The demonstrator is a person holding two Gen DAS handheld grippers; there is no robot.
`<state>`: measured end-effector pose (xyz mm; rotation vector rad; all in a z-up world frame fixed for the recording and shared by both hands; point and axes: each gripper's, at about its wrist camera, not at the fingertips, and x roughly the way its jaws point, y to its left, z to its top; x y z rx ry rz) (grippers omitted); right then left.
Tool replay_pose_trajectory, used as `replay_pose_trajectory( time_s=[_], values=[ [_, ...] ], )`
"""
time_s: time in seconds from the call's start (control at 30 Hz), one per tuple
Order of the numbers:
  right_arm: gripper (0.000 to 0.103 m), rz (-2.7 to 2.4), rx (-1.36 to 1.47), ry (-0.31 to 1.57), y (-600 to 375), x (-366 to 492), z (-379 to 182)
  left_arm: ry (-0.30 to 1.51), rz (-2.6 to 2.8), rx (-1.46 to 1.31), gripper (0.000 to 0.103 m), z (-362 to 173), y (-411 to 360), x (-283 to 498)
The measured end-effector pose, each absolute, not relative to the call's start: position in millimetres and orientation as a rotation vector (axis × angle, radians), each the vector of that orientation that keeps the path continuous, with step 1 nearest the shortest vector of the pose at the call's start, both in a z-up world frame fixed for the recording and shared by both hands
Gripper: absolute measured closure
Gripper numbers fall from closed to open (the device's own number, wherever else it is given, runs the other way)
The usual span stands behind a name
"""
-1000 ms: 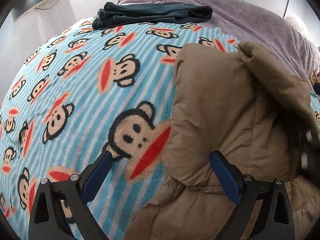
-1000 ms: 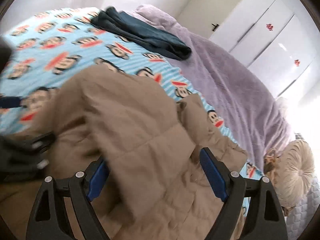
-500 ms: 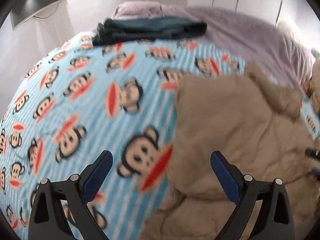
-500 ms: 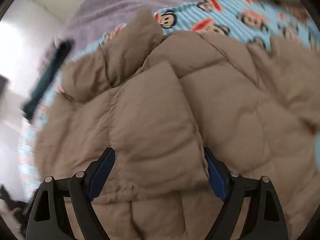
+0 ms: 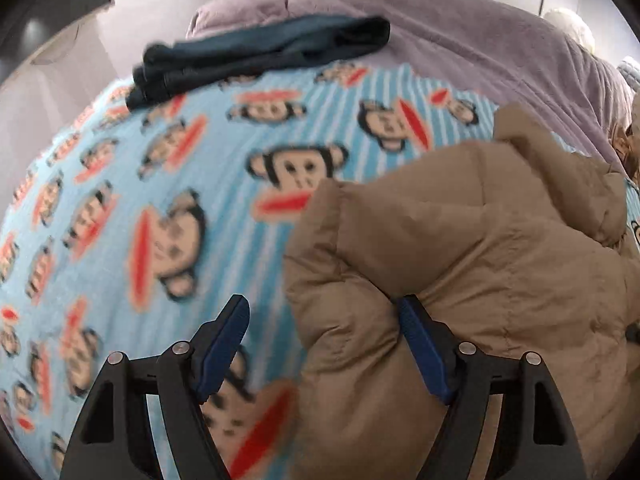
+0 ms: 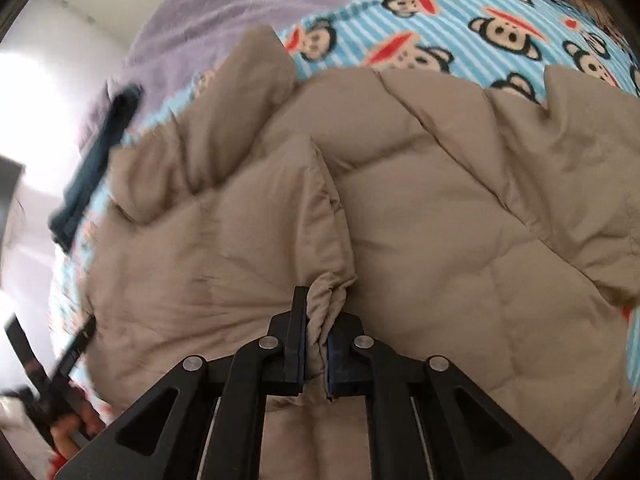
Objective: Fold large clothes
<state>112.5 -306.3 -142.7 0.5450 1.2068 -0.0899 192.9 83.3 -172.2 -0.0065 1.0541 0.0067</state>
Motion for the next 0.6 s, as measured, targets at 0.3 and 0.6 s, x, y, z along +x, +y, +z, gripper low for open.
replay_pose_trajectory(
  time_s=[0.3, 0.6],
  values=[
    [0.096, -0.082, 0.458, 1.172, -303, 105, -149, 0.983, 0.056, -0.035, 0.022, -142, 91, 195],
    [0.094, -0.084, 0.44, 1.156, -300, 99, -153, 1.089, 0.116, -0.058, 0.016, -180, 107, 239]
  ],
)
